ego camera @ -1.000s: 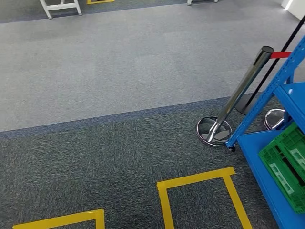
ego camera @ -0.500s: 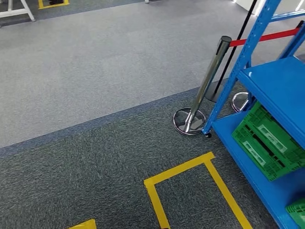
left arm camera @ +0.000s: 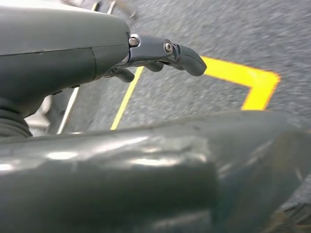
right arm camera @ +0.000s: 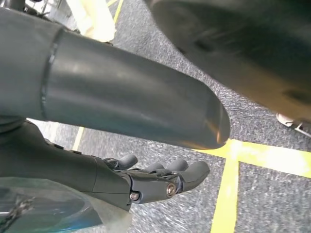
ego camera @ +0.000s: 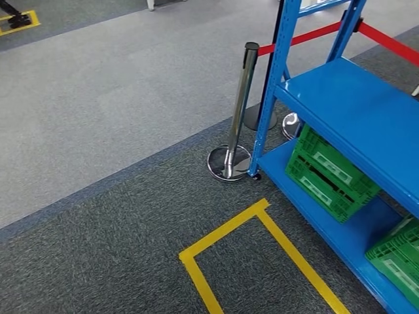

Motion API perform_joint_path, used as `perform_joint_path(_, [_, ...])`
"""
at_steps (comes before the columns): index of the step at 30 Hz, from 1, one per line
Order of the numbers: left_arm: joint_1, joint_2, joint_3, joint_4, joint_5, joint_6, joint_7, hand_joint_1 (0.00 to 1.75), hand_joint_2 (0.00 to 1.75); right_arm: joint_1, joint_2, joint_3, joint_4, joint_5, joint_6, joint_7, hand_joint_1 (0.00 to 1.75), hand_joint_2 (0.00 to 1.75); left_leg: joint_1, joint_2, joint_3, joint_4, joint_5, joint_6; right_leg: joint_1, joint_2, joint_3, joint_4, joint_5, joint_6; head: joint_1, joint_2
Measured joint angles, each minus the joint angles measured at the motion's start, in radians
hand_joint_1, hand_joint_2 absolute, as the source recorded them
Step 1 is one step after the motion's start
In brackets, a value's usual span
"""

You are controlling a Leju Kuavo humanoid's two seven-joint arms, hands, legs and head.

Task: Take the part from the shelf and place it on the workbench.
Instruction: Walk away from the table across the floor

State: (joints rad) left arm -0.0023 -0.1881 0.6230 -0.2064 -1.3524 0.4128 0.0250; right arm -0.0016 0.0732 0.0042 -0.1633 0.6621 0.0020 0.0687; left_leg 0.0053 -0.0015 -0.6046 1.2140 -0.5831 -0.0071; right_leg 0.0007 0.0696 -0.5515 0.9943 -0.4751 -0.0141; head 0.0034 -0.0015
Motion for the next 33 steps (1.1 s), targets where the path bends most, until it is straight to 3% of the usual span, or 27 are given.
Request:
perform_joint_path(2, [-0.002, 0.000, 0.000, 0.000, 0.003, 0.001, -0.004, 0.00, 0.00, -0.002, 0.000, 0.000, 0.000, 0.002, 0.000, 0.000, 0.00, 0.00, -0.001, -0.050, 0.051, -0.137, 0.071, 0.013, 0.000, 0.027, -0.001, 0.002, 0.000, 0.002, 0.001, 0.000])
perform_joint_path(4, [-0.005, 0.000, 0.000, 0.000, 0.004, 0.002, -0.007, 0.00, 0.00, -0.004, 0.000, 0.000, 0.000, 0.003, 0.000, 0.000, 0.00, 0.00, -0.002, -0.090, 0.078, -0.210, 0.091, 0.019, -0.003, 0.051, -0.011, 0.005, 0.003, 0.011, 0.000, 0.000])
perform_joint_path(5, [-0.006, 0.000, 0.000, 0.000, 0.005, 0.003, -0.007, 0.00, 0.00, -0.004, 0.000, 0.000, 0.000, 0.003, 0.000, 0.000, 0.00, 0.00, -0.003, -0.087, 0.080, -0.216, 0.089, 0.021, -0.005, 0.063, -0.016, 0.004, 0.006, 0.019, 0.000, 0.000])
perform_joint_path(6, [-0.007, 0.000, 0.000, 0.000, 0.005, 0.004, -0.007, 0.00, 0.00, -0.003, 0.000, 0.000, 0.000, 0.003, 0.000, 0.000, 0.00, 0.00, -0.004, -0.076, 0.081, -0.222, 0.091, 0.023, -0.008, 0.075, -0.022, 0.002, 0.010, 0.027, 0.000, 0.000])
perform_joint_path(7, [-0.009, -0.001, 0.000, 0.000, 0.005, 0.004, -0.007, 0.00, 0.00, -0.001, 0.000, 0.000, 0.000, 0.003, 0.000, 0.000, 0.00, 0.00, -0.004, -0.063, 0.084, -0.230, 0.096, 0.026, -0.009, 0.071, -0.029, 0.005, 0.008, 0.032, 0.001, 0.000])
perform_joint_path(9, [-0.010, -0.003, 0.001, 0.000, 0.005, 0.004, -0.007, 0.00, 0.00, -0.001, 0.000, 0.000, 0.000, 0.003, 0.000, 0.000, 0.00, 0.00, -0.001, -0.033, 0.089, -0.247, 0.104, 0.034, -0.006, 0.022, -0.063, 0.056, -0.027, 0.039, 0.005, 0.000])
perform_joint_path(11, [-0.007, -0.005, 0.001, 0.000, 0.005, 0.003, -0.007, 0.00, 0.00, -0.005, 0.000, 0.000, 0.000, 0.002, 0.000, 0.000, 0.00, 0.00, -0.002, 0.000, 0.090, -0.250, 0.105, 0.038, -0.007, -0.039, -0.123, 0.176, -0.089, 0.046, 0.009, 0.000])
perform_joint_path(13, [-0.004, -0.004, 0.001, 0.000, 0.006, 0.001, -0.004, 0.00, 0.00, -0.008, 0.000, 0.000, 0.000, 0.002, 0.000, 0.000, 0.00, 0.00, -0.004, 0.035, 0.090, -0.249, 0.103, 0.039, -0.012, -0.058, -0.162, 0.258, -0.113, 0.057, 0.010, 0.000])
perform_joint_path(14, [-0.005, -0.004, 0.001, 0.000, 0.007, 0.000, -0.003, 0.00, 0.00, -0.007, 0.000, 0.000, 0.000, 0.001, 0.000, 0.000, 0.00, 0.00, -0.003, 0.050, 0.090, -0.249, 0.102, 0.038, -0.016, -0.064, -0.155, 0.250, -0.099, 0.062, 0.010, 0.000])
perform_joint_path(15, [-0.006, -0.004, 0.001, 0.000, 0.007, -0.002, -0.001, 0.00, 0.00, -0.006, -0.001, 0.000, 0.000, 0.001, 0.000, 0.000, 0.00, 0.00, -0.002, 0.063, 0.090, -0.247, 0.100, 0.036, -0.019, -0.073, -0.128, 0.205, -0.070, 0.066, 0.010, 0.000])
perform_joint_path(17, [-0.009, -0.004, 0.002, 0.000, 0.007, -0.005, 0.003, 0.00, 0.00, -0.007, -0.002, 0.000, 0.000, 0.002, 0.000, 0.000, 0.00, 0.00, -0.002, 0.084, 0.091, -0.241, 0.093, 0.026, -0.021, -0.109, -0.050, 0.071, -0.020, 0.068, 0.010, 0.000])
perform_joint_path(19, [-0.011, -0.004, 0.002, 0.000, 0.007, -0.007, 0.006, 0.00, 0.00, -0.011, -0.002, 0.000, 0.000, 0.003, 0.002, 0.000, 0.00, 0.00, -0.005, 0.101, 0.093, -0.233, 0.085, 0.013, -0.017, -0.130, -0.008, 0.002, -0.006, 0.056, 0.009, 0.000])
perform_joint_path(21, [-0.014, -0.004, 0.002, 0.000, 0.006, -0.007, 0.007, 0.00, 0.00, -0.011, -0.002, 0.000, 0.000, 0.004, 0.004, 0.001, 0.00, 0.00, -0.004, 0.117, 0.098, -0.230, 0.082, 0.003, -0.013, -0.116, -0.011, 0.004, -0.006, 0.040, 0.008, 0.000])
perform_joint_path(22, [-0.017, -0.004, 0.002, 0.000, 0.005, -0.008, 0.008, 0.00, 0.00, -0.010, -0.002, 0.000, 0.000, 0.005, 0.005, 0.002, 0.00, 0.00, -0.002, 0.114, 0.101, -0.228, 0.078, -0.004, -0.014, -0.107, -0.012, 0.003, -0.005, 0.034, 0.008, 0.000])
perform_joint_path(24, [-0.019, -0.004, 0.002, 0.000, 0.004, -0.008, 0.007, 0.00, 0.00, -0.011, -0.002, 0.000, 0.000, 0.007, 0.006, 0.004, 0.00, 0.00, 0.003, 0.072, 0.086, -0.181, 0.040, -0.015, -0.018, -0.089, -0.010, 0.000, -0.001, 0.021, 0.006, 0.000])
perform_joint_path(26, [-0.018, -0.004, 0.002, 0.000, 0.003, -0.008, 0.006, 0.00, 0.00, -0.013, -0.002, 0.000, 0.000, 0.008, 0.007, 0.006, 0.00, 0.00, 0.005, 0.021, 0.029, -0.050, -0.030, -0.019, -0.019, -0.068, -0.010, 0.000, 0.004, 0.012, 0.003, 0.000])
perform_joint_path(27, [-0.017, -0.004, 0.002, 0.000, 0.002, -0.008, 0.006, 0.00, 0.00, -0.013, -0.002, 0.000, 0.000, 0.008, 0.007, 0.006, 0.00, 0.00, 0.005, 0.013, -0.004, 0.020, -0.057, -0.019, -0.018, -0.054, -0.012, 0.000, 0.006, 0.010, 0.003, 0.000])
perform_joint_path(28, [-0.015, -0.004, 0.002, 0.000, 0.002, -0.007, 0.006, 0.00, 0.00, -0.013, -0.002, 0.000, 0.000, 0.009, 0.007, 0.007, 0.00, 0.00, 0.004, 0.010, -0.028, 0.067, -0.066, -0.018, -0.017, -0.040, -0.012, 0.001, 0.006, 0.009, 0.002, 0.000])
perform_joint_path(29, [-0.014, -0.004, 0.002, 0.000, 0.000, -0.007, 0.006, 0.00, 0.00, -0.012, -0.002, 0.000, 0.000, 0.009, 0.007, 0.008, 0.00, 0.00, 0.004, 0.008, -0.036, 0.077, -0.055, -0.016, -0.016, -0.024, -0.012, 0.001, 0.007, 0.010, 0.003, 0.000])
perform_joint_path(30, [-0.013, -0.004, 0.002, 0.000, -0.002, -0.007, 0.006, 0.00, 0.00, -0.012, -0.002, 0.000, 0.000, 0.010, 0.007, 0.009, 0.00, 0.00, 0.004, 0.005, -0.025, 0.044, -0.024, -0.012, -0.015, -0.009, -0.012, 0.002, 0.007, 0.010, 0.003, 0.000])
perform_joint_path(31, [-0.014, -0.004, 0.002, 0.000, -0.005, -0.007, 0.006, 0.00, 0.00, -0.012, -0.002, 0.000, 0.000, 0.010, 0.007, 0.010, 0.00, 0.00, 0.004, -0.007, 0.001, -0.021, 0.017, -0.008, -0.015, 0.005, -0.011, 0.002, 0.008, 0.011, 0.002, 0.000])
perform_joint_path(33, [-0.015, -0.004, 0.001, 0.000, -0.009, -0.008, 0.006, 0.00, 0.00, -0.013, -0.002, 0.000, 0.000, 0.012, 0.008, 0.013, 0.00, 0.00, 0.006, -0.064, 0.056, -0.159, 0.076, 0.002, -0.014, 0.032, -0.015, 0.005, 0.010, 0.017, 0.003, 0.000])
